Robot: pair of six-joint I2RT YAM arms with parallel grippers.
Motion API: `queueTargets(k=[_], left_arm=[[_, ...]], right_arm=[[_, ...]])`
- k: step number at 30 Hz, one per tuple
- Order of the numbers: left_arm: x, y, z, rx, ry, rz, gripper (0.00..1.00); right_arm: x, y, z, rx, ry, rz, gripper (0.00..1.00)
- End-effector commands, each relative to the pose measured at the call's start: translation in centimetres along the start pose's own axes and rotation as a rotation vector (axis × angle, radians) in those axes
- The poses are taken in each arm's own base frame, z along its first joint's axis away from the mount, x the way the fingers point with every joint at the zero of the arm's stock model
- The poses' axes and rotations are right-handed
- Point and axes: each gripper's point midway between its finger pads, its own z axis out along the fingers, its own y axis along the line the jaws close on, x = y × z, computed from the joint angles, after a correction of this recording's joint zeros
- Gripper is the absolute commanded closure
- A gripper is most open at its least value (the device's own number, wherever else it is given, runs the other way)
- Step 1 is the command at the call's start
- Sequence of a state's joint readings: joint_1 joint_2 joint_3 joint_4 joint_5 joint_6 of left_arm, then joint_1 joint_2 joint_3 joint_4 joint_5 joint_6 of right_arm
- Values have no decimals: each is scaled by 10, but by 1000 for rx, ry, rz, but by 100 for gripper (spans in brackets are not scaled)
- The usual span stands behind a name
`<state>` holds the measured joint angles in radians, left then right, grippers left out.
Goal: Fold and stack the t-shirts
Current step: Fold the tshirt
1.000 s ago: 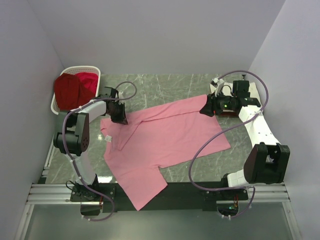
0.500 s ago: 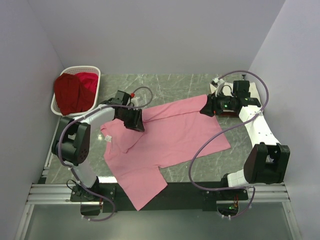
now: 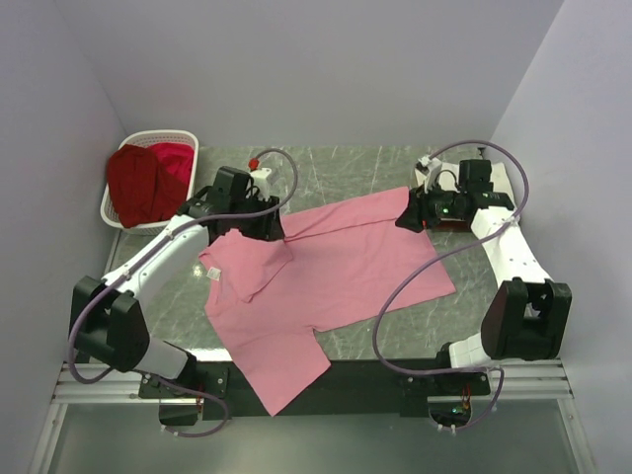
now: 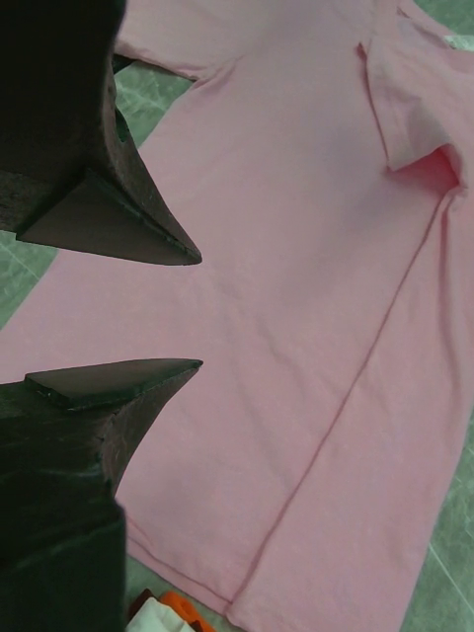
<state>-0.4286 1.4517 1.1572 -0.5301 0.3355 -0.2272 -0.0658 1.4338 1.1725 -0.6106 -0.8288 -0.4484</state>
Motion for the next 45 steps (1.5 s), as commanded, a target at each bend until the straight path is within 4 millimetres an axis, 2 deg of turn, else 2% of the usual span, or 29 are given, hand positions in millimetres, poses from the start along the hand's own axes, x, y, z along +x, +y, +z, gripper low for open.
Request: queueTargets(k=[1, 2, 3, 4, 5, 6, 7, 8, 9, 11, 12, 13, 14, 15, 16, 18, 19, 22, 25, 28, 35, 45], left_arm=[[3, 31, 8, -154, 15, -18, 50], [11, 36, 10, -170, 33, -26, 50], [11, 35, 9, -169, 20, -35, 50], [21, 38, 10, -175, 30, -46, 50], [22, 39, 8, -183, 17, -55, 50], [11, 35, -1, -182, -52, -63, 51], [18, 38, -4, -198, -64, -78, 51], [13, 42, -10, -229, -113, -86, 50], [3, 35, -29, -224, -197, -94, 50], [0, 36, -42, -235, -285, -100, 49], [-9, 33, -63, -242, -371, -98, 45], [-5, 33, -66, -234, -395, -98, 43], [-5, 38, -75, -269, -434, -101, 39], [-10, 41, -94, -303, -506, -97, 29], [-2, 47, -96, -325, -515, -98, 25], [-1, 49, -114, -346, -584, -86, 18], [7, 54, -113, -364, -583, -82, 18], [3, 50, -127, -353, -655, -70, 17], [-3, 48, -133, -349, -692, -65, 16], [-2, 50, -130, -362, -657, -64, 17], [-3, 47, -129, -348, -656, -61, 17], [-3, 49, -131, -360, -663, -64, 17]], right_arm=[[4, 1, 2, -42, 22, -12, 50], [9, 15, 7, -119, 44, 4, 50], [11, 24, 10, -163, 59, 1, 50], [14, 30, 15, -206, 80, -45, 50], [17, 53, 27, -298, 131, -52, 49], [19, 62, 33, -342, 150, -83, 49], [19, 73, 41, -386, 170, -92, 48], [16, 81, 52, -437, 177, -90, 48], [14, 100, 63, -495, 189, -117, 47], [4, 112, 85, -566, 166, -121, 46], [2, 125, 97, -605, 167, -147, 45], [-5, 131, 106, -608, 170, -119, 45], [-9, 130, 125, -606, 148, -136, 45], [-10, 133, 136, -588, 166, -97, 45], [-13, 144, 147, -598, 168, -108, 44], [-17, 142, 174, -546, 164, -87, 44], [-17, 151, 183, -543, 167, -104, 44], [-12, 152, 214, -483, 188, -90, 43], [-13, 151, 232, -436, 196, -79, 42], [-3, 154, 251, -414, 218, -89, 41], [5, 152, 270, -402, 249, -57, 41], [35, 172, 280, -452, 329, -40, 43]])
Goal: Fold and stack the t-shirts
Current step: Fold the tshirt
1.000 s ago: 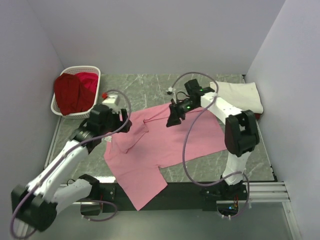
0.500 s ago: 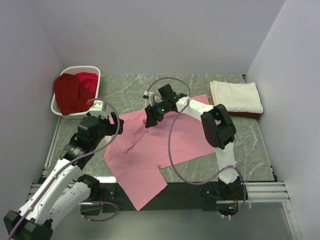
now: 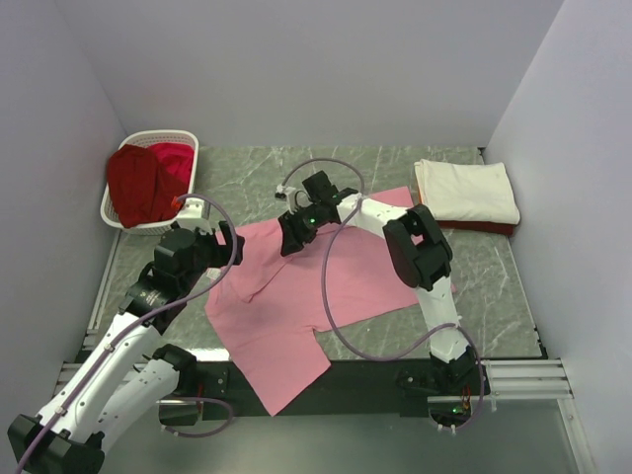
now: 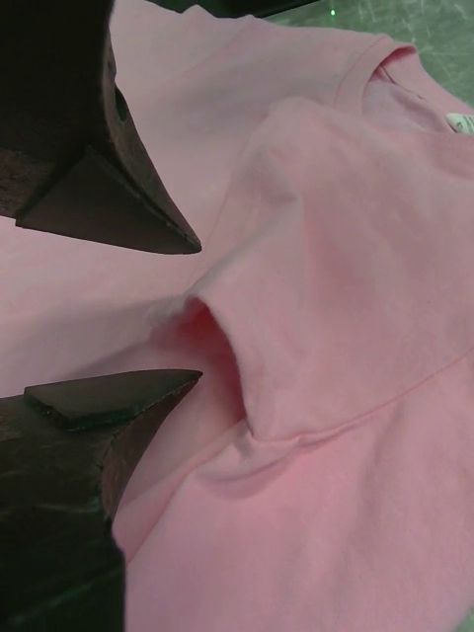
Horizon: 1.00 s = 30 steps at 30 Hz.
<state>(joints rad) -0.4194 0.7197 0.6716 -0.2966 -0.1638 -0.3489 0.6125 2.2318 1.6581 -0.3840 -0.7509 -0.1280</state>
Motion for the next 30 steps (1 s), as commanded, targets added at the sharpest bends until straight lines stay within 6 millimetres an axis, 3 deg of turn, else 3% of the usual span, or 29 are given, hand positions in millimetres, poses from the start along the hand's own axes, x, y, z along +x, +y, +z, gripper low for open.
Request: queueTargets(k=[1, 8, 12, 15, 19, 23, 28, 30], left_arm=[[-20, -1, -3, -2, -67, 7, 17], [-20, 0, -3, -7, -65, 7, 17], [-21, 0, -4, -7, -70, 6, 17], [-22, 0, -4, -4, -74, 6, 17], [-22, 0, -4, -3, -77, 7, 17], [-22, -1, -4, -1, -74, 7, 17], [-20, -1, -3, 3, -67, 8, 17], [-19, -2, -2, 8, -63, 9, 17]], right_arm=[[-7, 11, 8, -28, -6, -23, 43], [-1, 17, 6, -41, 13, -9, 57], [2, 19, -1, -28, 22, 0, 77], [4, 25, -6, -30, 31, 17, 86], [5, 35, -15, -37, 37, 46, 89], [7, 42, -23, -44, 38, 77, 98], [7, 49, -29, -63, 39, 111, 99], [6, 47, -30, -65, 31, 123, 94]])
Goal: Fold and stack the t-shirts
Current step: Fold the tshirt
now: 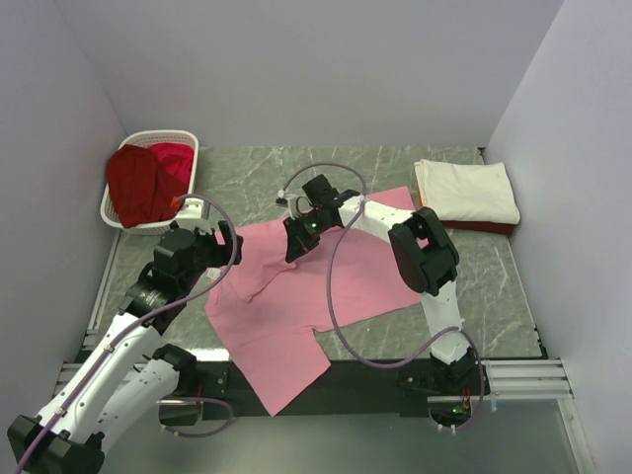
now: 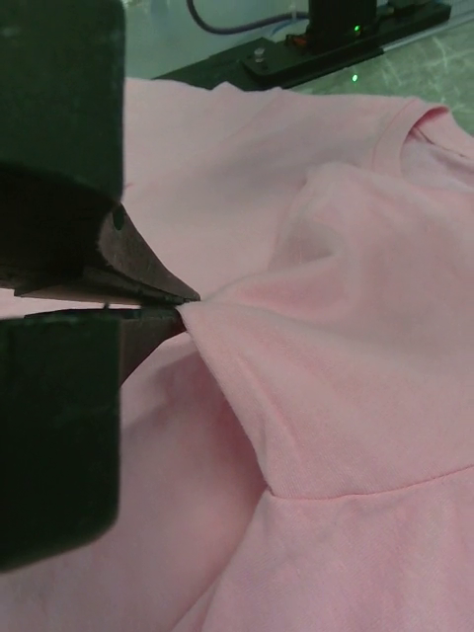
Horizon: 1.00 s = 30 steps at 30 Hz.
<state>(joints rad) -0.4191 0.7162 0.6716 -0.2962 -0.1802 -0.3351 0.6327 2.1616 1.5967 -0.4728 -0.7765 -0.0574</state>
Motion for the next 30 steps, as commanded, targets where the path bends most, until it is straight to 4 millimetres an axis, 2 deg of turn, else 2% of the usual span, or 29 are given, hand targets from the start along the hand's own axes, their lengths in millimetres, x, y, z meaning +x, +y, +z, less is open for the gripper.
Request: queueTargets(k=[1, 5, 8, 12, 15, 16, 19, 23, 27, 28, 30], left_arm=[[-15, -8, 0, 36, -44, -2, 17], [-3, -15, 6, 71, 7, -6, 17], [11, -25, 10, 107, 74, -70, 18], [35, -30, 9, 41, 217, -334, 22], [65, -39, 2, 45, 346, -482, 30], [81, -37, -1, 32, 389, -510, 31], [112, -30, -6, -29, 446, -599, 34], [132, -22, -4, -68, 464, -611, 37], [161, -7, -3, -190, 554, -610, 42], [164, 1, -2, -231, 544, -607, 42], [168, 1, -2, -238, 534, -640, 43]], right_arm=[[-11, 14, -19, -21, -35, 20, 92], [-9, 1, -19, 37, -22, 33, 77], [-7, -15, -22, 120, -9, 36, 71], [2, -29, -28, 179, 26, 54, 69], [-1, -26, -34, 173, 11, 31, 68], [-1, -24, -35, 163, 10, 20, 67], [-5, -14, -37, 121, -8, -2, 64], [-8, -9, -35, 90, -9, -6, 63], [-11, -8, -33, 71, -15, 0, 62], [-12, -7, -33, 67, -19, -1, 61], [-12, -7, -32, 62, -19, 2, 61]])
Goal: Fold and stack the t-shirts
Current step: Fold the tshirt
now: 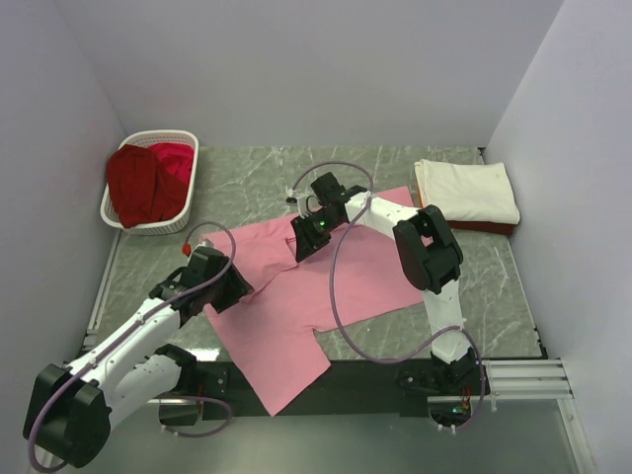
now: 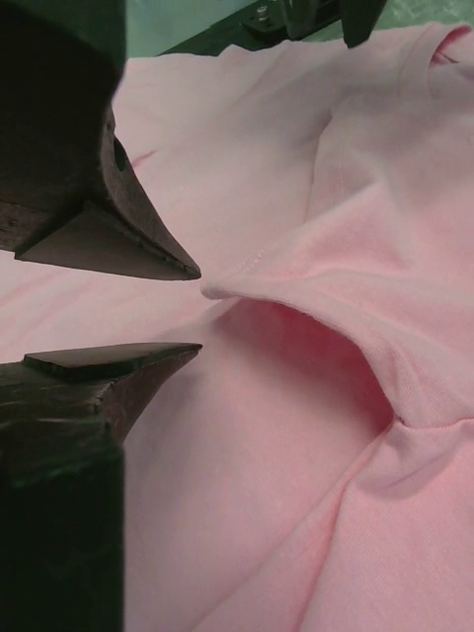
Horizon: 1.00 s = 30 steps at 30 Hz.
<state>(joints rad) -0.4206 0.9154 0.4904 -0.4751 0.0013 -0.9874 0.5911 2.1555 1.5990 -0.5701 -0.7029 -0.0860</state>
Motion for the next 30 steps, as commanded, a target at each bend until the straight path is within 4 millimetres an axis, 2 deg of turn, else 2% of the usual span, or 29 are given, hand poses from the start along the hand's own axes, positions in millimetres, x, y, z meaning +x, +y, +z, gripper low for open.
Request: queueTargets(k=[1, 9, 14, 22, 28, 30], left_arm=[[-1, 6, 4, -14, -35, -81, 43], [4, 11, 18, -25, -27, -144, 51], [1, 12, 25, -38, -43, -145, 52], [-1, 15, 33, -60, -49, -136, 62], [1, 21, 37, -82, -44, -121, 63], [1, 21, 38, -85, -48, -119, 69]], right_arm=[[-26, 17, -16, -31, -69, -55, 61], [-28, 16, -13, -40, -69, -44, 60], [-28, 17, -13, -44, -69, -43, 59], [-28, 17, -12, -49, -67, -41, 59], [-30, 17, -12, -51, -71, -40, 59], [-30, 17, -12, -49, -71, -42, 59]])
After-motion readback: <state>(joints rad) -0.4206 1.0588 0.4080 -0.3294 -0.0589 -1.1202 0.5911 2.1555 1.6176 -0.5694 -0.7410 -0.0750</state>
